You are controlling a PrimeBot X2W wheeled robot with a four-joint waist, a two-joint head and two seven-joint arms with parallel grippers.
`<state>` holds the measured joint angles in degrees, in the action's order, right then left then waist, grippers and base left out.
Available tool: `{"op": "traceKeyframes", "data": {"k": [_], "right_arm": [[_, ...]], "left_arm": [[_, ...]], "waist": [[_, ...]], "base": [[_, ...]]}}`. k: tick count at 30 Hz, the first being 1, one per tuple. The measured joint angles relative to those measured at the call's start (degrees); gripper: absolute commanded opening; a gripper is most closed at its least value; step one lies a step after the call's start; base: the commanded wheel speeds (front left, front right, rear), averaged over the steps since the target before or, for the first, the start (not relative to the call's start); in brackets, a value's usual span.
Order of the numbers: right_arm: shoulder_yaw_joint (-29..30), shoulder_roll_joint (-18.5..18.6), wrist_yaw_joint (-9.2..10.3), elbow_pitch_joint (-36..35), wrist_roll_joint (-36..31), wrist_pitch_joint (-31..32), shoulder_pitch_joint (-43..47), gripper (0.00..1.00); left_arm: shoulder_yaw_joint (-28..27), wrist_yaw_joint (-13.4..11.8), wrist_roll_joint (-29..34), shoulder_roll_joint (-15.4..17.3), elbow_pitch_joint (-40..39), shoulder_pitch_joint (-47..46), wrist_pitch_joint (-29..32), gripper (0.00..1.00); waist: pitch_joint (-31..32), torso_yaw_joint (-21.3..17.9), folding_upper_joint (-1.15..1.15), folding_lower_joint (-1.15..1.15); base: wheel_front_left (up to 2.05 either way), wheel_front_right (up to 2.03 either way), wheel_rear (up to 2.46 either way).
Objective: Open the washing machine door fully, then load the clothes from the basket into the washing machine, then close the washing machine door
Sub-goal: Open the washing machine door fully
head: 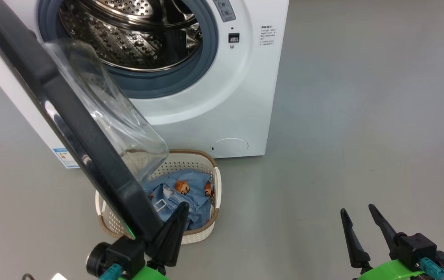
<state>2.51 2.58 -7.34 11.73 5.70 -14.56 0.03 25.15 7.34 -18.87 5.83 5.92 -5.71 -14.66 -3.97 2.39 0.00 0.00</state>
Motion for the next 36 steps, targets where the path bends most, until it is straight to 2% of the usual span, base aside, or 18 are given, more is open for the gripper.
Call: {"op": "traceKeyframes", "data": {"k": [20, 36], "right_arm": [[0.1, 0.0, 0.0, 0.7, 0.5, 0.0, -0.1, 1.0], [0.0, 0.0, 0.0, 1.2, 1.1, 0.0, -0.1, 1.0]], "left_arm": [[-4.9, 0.1, -0.1, -2.2, 1.2, 0.9, 0.0, 0.0], [-8.4, 1.0, 3.1, -4.2, 1.9, 2.4, 0.0, 0.0]], "waist": [[0.4, 2.3, 0.0, 0.0], [1.0, 4.1, 0.0, 0.01]], "base": [[0.0, 0.0, 0.0], [0.0, 0.0, 0.0]]}}
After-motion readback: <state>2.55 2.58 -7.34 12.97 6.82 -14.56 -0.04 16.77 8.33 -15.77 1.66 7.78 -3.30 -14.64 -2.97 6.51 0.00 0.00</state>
